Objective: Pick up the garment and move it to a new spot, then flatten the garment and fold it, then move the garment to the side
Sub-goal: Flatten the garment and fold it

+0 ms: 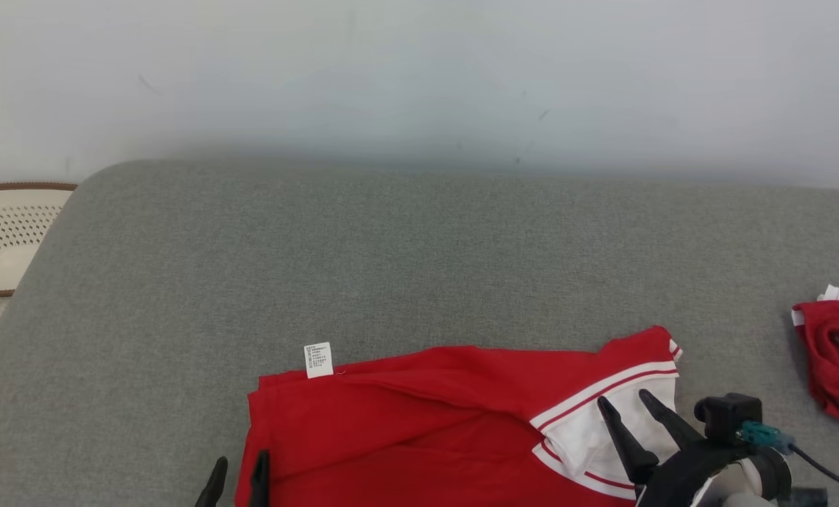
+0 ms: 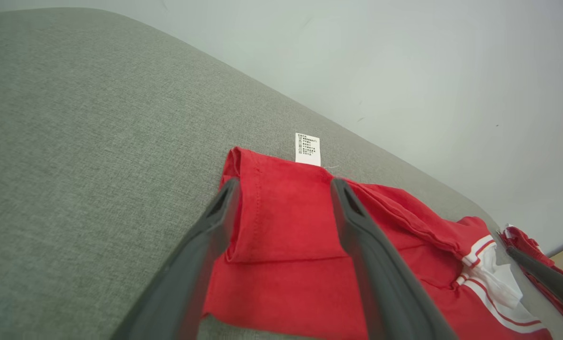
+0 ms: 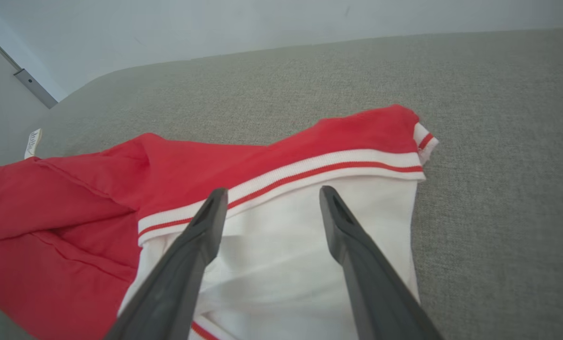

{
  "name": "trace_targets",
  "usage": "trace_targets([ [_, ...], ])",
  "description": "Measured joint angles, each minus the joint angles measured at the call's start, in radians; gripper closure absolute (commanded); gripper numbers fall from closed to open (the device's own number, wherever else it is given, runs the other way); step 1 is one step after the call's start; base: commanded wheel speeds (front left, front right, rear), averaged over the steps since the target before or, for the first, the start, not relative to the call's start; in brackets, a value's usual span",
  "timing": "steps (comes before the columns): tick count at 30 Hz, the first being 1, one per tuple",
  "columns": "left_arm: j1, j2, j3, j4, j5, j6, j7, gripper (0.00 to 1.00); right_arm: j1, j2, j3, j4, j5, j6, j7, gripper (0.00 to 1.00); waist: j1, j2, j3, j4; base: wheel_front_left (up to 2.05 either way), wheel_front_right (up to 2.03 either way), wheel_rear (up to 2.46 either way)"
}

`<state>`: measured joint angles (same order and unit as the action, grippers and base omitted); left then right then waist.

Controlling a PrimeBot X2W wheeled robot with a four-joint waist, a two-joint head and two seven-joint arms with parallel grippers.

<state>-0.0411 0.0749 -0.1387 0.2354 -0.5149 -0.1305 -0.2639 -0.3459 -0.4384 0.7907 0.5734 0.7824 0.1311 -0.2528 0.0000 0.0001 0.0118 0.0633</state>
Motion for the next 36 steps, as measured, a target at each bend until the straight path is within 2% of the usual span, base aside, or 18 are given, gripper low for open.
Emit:
trace_targets([
  [4, 0.000, 0.002, -0.006, 0.010, -0.007, 0.000, 0.000, 0.00, -0.051, 0.010, 0.017, 0.049, -0.006, 0.000, 0.030, 0.00, 0.0000, 0.0000, 0.003, 0.017, 0.00, 0.00, 0.00],
  [11, 0.000, 0.001, -0.016, 0.010, -0.012, 0.000, 0.000, 0.00, -0.064, 0.012, 0.041, 0.065, 0.003, 0.000, 0.033, 0.00, 0.0000, 0.0000, 0.003, 0.038, 0.00, 0.00, 0.00],
  [18, 0.005, 0.002, -0.010, 0.011, -0.021, 0.000, 0.000, 0.00, -0.029, -0.012, 0.068, 0.095, 0.012, 0.000, 0.051, 0.00, 0.0000, 0.0000, 0.006, 0.019, 0.00, 0.00, 0.00],
  [20, 0.004, 0.002, -0.013, 0.011, -0.022, 0.000, 0.000, 0.00, -0.031, -0.012, 0.076, 0.103, 0.008, 0.000, 0.069, 0.12, 0.0000, 0.0000, 0.010, 0.010, 0.00, 0.00, 0.00],
  [23, -0.004, 0.000, -0.023, 0.010, -0.022, 0.000, 0.000, 0.00, -0.031, -0.019, 0.079, 0.111, 0.001, 0.000, 0.082, 0.23, 0.0000, 0.0000, 0.017, -0.002, 0.00, 0.00, 0.00],
  [27, -0.010, -0.003, -0.025, 0.004, -0.022, 0.000, 0.000, 0.00, -0.019, -0.037, 0.082, 0.088, 0.000, 0.000, 0.100, 0.19, 0.0000, 0.0000, 0.022, -0.016, 0.00, 0.00, 0.00],
  [31, -0.018, -0.005, -0.021, -0.005, -0.021, 0.000, 0.000, 0.00, 0.016, -0.059, 0.083, 0.042, -0.002, 0.000, 0.103, 0.01, 0.0000, 0.0000, 0.021, -0.030, 0.00, 0.00, 0.00],
  [36, -0.014, -0.008, -0.011, -0.011, -0.021, 0.000, 0.000, 0.00, 0.076, -0.085, 0.078, -0.027, -0.008, 0.000, 0.130, 0.00, 0.0000, 0.0000, 0.012, -0.049, 0.00, 0.00, 0.00],
])
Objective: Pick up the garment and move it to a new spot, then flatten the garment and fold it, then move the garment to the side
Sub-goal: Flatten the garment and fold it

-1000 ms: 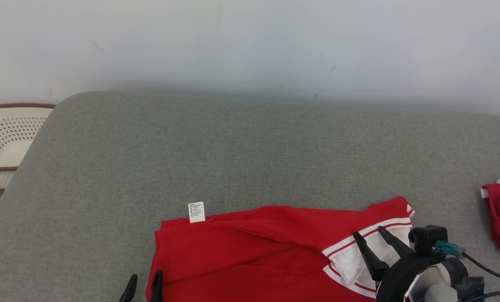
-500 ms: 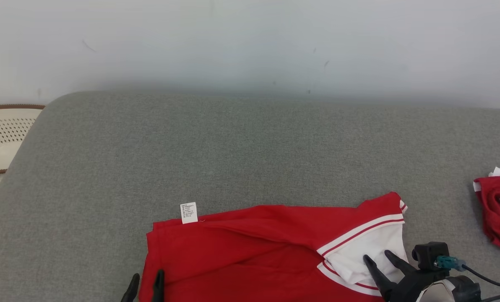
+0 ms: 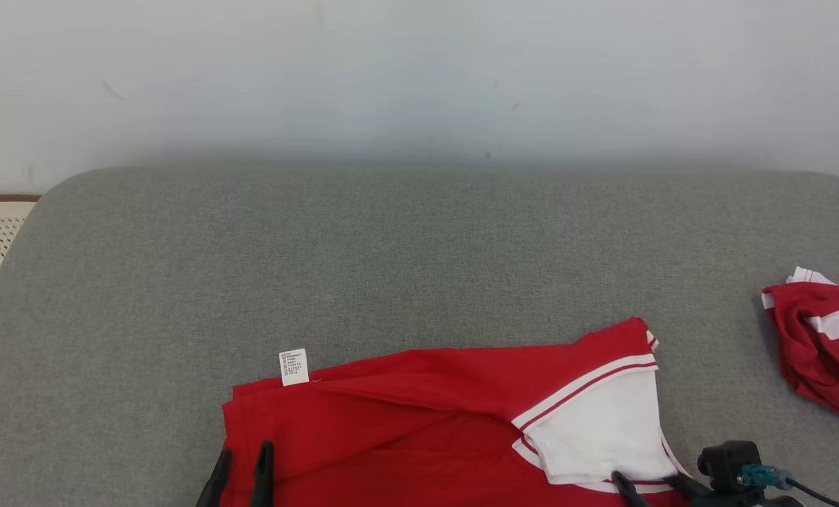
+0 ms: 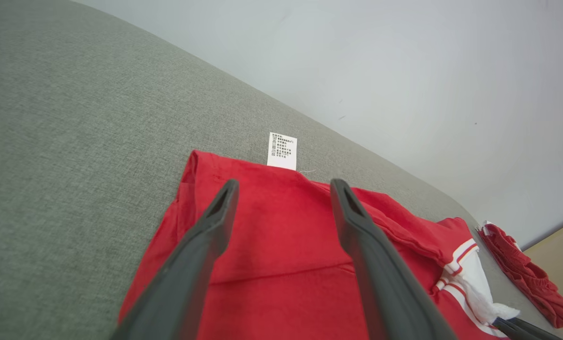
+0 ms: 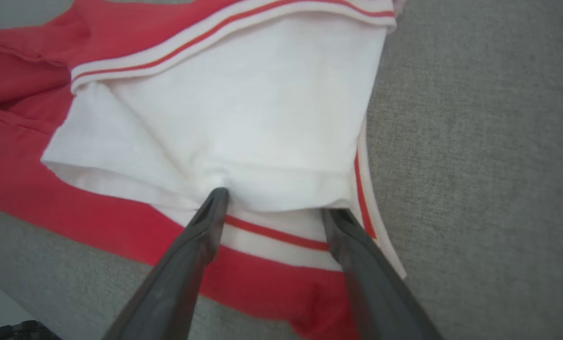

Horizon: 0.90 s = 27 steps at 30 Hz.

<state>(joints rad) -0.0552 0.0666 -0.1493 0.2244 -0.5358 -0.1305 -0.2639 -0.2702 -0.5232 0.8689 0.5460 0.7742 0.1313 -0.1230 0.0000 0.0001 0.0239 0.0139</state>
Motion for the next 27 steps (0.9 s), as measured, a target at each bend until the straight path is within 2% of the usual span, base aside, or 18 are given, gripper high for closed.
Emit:
trace_targets([
  [5, 0.009, -0.002, 0.007, -0.003, 0.004, 0.000, 0.000, 0.00, 0.061, -0.027, -0.030, -0.076, 0.002, 0.000, 0.047, 0.00, 0.0000, 0.0000, -0.007, -0.016, 0.00, 0.00, 0.00],
  [10, 0.009, -0.004, 0.014, -0.008, 0.019, 0.000, 0.000, 0.00, 0.081, -0.044, -0.153, -0.111, -0.027, 0.000, -0.009, 0.00, 0.0000, -0.0001, -0.008, -0.028, 0.00, 0.00, 0.00],
  [17, 0.007, -0.007, 0.016, -0.022, 0.072, 0.000, 0.000, 0.00, 0.074, 0.033, -0.285, -0.049, -0.122, 0.000, -0.081, 0.00, 0.0000, 0.0000, -0.010, -0.009, 0.00, 0.00, 0.00],
  [27, 0.005, 0.001, 0.019, -0.029, 0.099, 0.000, 0.000, 0.00, 0.013, 0.135, -0.378, 0.123, -0.202, 0.000, -0.125, 0.00, 0.0000, -0.0001, -0.006, 0.061, 0.00, 0.00, 0.00],
])
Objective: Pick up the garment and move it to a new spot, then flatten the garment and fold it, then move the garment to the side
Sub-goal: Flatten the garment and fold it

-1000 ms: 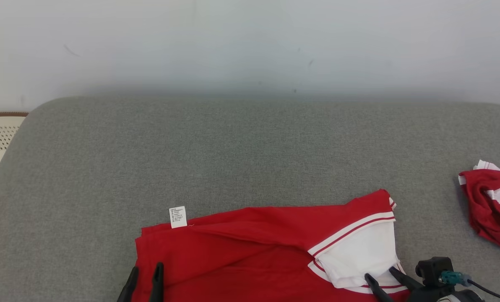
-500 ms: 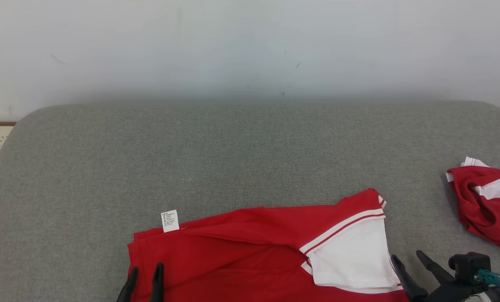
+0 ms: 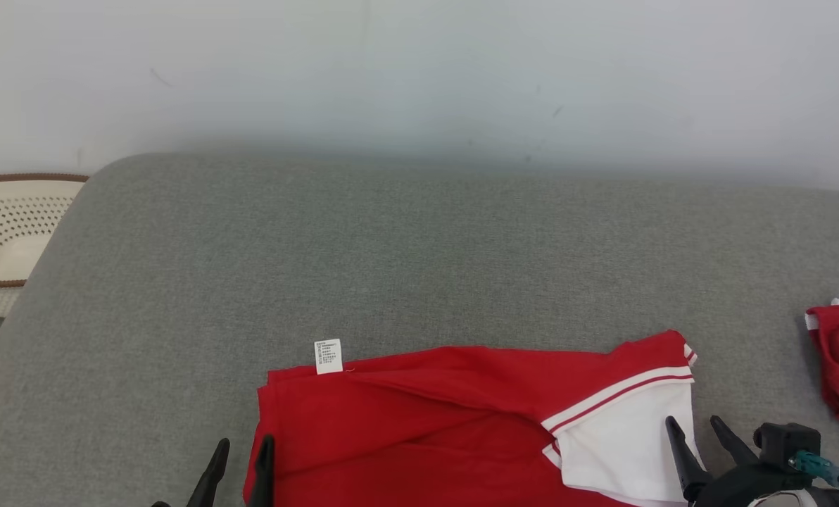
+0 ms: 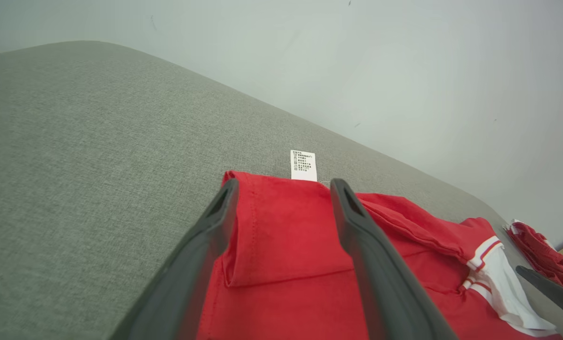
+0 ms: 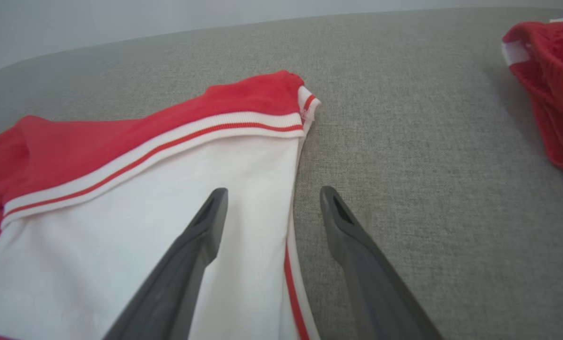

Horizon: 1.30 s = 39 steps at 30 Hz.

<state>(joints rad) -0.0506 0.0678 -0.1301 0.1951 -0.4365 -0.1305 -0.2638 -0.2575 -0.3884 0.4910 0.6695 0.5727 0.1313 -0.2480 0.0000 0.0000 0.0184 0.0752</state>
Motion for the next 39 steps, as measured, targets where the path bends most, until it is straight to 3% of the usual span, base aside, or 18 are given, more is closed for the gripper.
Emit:
trace_targets([
  [10, -0.012, 0.010, 0.008, -0.016, 0.015, 0.000, 0.000, 0.00, -0.041, 0.046, -0.067, 0.133, 0.031, 0.000, -0.016, 0.00, 0.0000, 0.0000, 0.035, 0.064, 0.00, 0.00, 0.00],
  [19, -0.012, 0.015, 0.010, -0.016, 0.015, 0.000, 0.000, 0.00, -0.057, 0.040, 0.084, 0.127, 0.187, -0.008, 0.001, 0.02, 0.0000, -0.0001, 0.050, 0.077, 0.00, 0.00, 0.00],
  [21, -0.012, 0.016, 0.009, -0.016, 0.015, 0.000, 0.000, 0.00, -0.060, 0.036, 0.116, 0.124, 0.218, -0.008, 0.007, 0.21, -0.0001, -0.0001, 0.047, 0.076, 0.00, 0.00, 0.00],
  [22, -0.012, 0.016, 0.007, -0.016, 0.015, 0.000, 0.000, 0.00, -0.061, 0.034, 0.133, 0.123, 0.230, -0.008, 0.011, 0.35, -0.0001, -0.0001, 0.046, 0.076, 0.00, 0.00, 0.00],
  [24, -0.012, 0.017, 0.005, -0.016, 0.015, 0.000, 0.000, 0.00, -0.062, 0.033, 0.148, 0.120, 0.248, -0.008, 0.011, 0.50, -0.0001, -0.0001, 0.045, 0.076, 0.00, 0.00, 0.00],
  [28, -0.011, 0.018, -0.002, -0.015, 0.012, 0.000, 0.000, 0.00, -0.078, 0.028, 0.208, 0.134, 0.301, -0.007, 0.011, 0.59, -0.0001, -0.0001, 0.039, 0.081, 0.00, 0.00, 0.00],
  [32, -0.010, 0.018, -0.004, -0.013, 0.007, 0.000, 0.000, 0.00, -0.088, 0.029, 0.230, 0.152, 0.320, -0.003, 0.005, 1.00, -0.0001, -0.0001, 0.034, 0.084, 0.00, 0.00, 0.00],
  [39, 0.003, 0.021, 0.000, -0.015, 0.005, 0.000, 0.000, 0.00, -0.113, 0.023, 0.212, 0.194, 0.335, 0.002, -0.016, 1.00, 0.0000, 0.0000, 0.020, 0.078, 0.00, 0.00, 0.00],
])
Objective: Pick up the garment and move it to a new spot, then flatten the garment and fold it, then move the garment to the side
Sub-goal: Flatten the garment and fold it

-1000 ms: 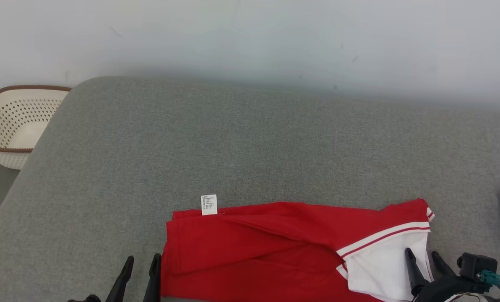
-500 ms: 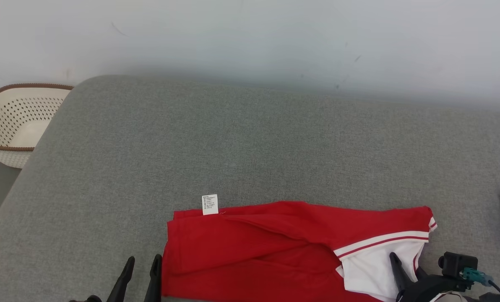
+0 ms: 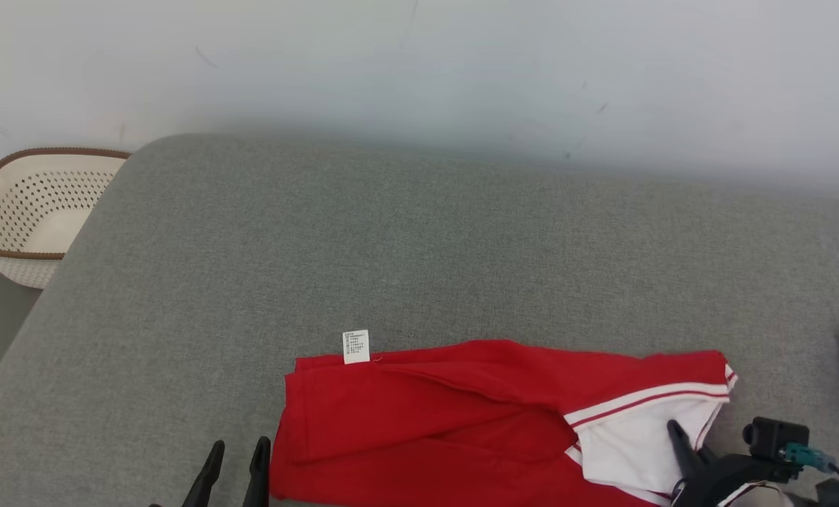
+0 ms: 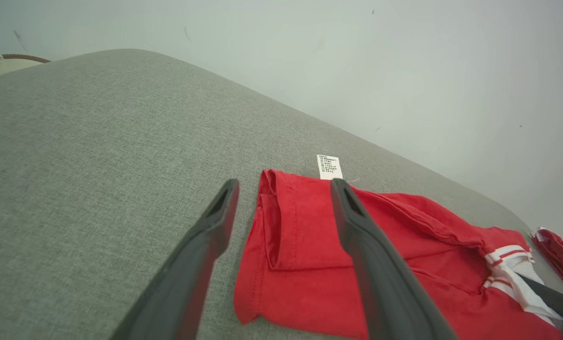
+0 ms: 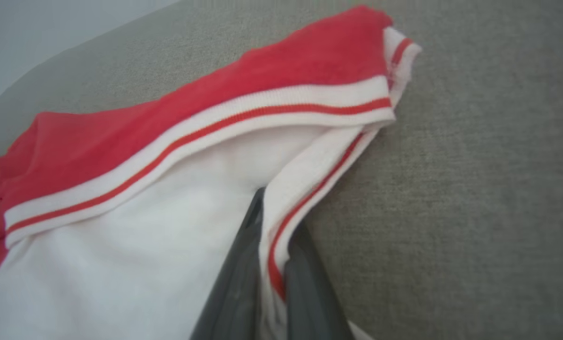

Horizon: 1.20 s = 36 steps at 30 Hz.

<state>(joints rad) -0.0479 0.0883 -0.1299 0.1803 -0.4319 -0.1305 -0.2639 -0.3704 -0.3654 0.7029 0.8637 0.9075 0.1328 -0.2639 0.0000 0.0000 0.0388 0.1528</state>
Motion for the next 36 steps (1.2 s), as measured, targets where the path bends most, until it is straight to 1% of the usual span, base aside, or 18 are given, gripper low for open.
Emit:
trace_targets([
  [5, 0.006, -0.001, -0.002, -0.001, -0.004, 0.000, 0.000, 0.00, -0.007, -0.044, -0.072, -0.001, -0.034, -0.001, 0.001, 1.00, 0.0002, 0.0000, -0.013, -0.020, 0.00, 0.00, 0.00],
  [10, 0.008, -0.005, -0.005, -0.001, -0.008, 0.000, 0.000, 0.00, -0.005, -0.069, -0.134, -0.020, -0.083, -0.001, 0.001, 1.00, 0.0002, 0.0001, -0.021, -0.047, 0.00, 0.00, 0.00],
  [13, 0.009, -0.007, -0.009, 0.000, -0.009, 0.000, 0.000, 0.00, -0.005, -0.084, -0.152, -0.044, -0.121, -0.001, 0.001, 1.00, 0.0002, 0.0001, -0.023, -0.064, 0.00, 0.00, 0.00],
  [16, 0.009, -0.009, -0.012, 0.002, -0.012, 0.000, 0.000, 0.00, -0.008, -0.092, -0.148, -0.101, -0.156, -0.001, 0.001, 1.00, 0.0001, 0.0001, -0.023, -0.079, 0.00, 0.00, 0.00],
  [18, 0.008, -0.013, -0.016, 0.004, -0.012, 0.000, 0.000, 0.00, -0.010, -0.093, -0.119, -0.154, -0.171, -0.002, 0.001, 1.00, 0.0001, 0.0001, -0.023, -0.088, 0.00, 0.00, 0.00],
  [22, 0.009, -0.018, -0.025, 0.008, -0.024, 0.000, 0.000, 0.00, -0.020, -0.098, -0.022, -0.257, -0.179, -0.002, 0.004, 1.00, 0.0001, 0.0001, -0.025, -0.099, 0.00, 0.00, 0.00],
  [28, 0.008, -0.023, -0.039, 0.009, -0.026, 0.000, 0.000, 0.00, -0.056, -0.097, 0.111, -0.397, -0.167, -0.002, 0.060, 1.00, 0.0001, 0.0000, -0.029, -0.092, 0.00, 0.00, 0.00],
  [32, 0.007, -0.029, -0.053, 0.012, -0.031, 0.000, 0.000, 0.00, -0.084, -0.072, 0.195, -0.458, -0.158, -0.002, 0.111, 1.00, 0.0000, 0.0000, -0.029, -0.073, 0.00, 0.00, 0.00],
  [36, 0.006, -0.031, -0.072, 0.014, -0.035, 0.000, 0.000, 0.00, -0.117, -0.037, 0.265, -0.475, -0.152, -0.002, 0.141, 1.00, 0.0000, 0.0001, -0.027, -0.043, 0.00, 0.00, 0.00],
])
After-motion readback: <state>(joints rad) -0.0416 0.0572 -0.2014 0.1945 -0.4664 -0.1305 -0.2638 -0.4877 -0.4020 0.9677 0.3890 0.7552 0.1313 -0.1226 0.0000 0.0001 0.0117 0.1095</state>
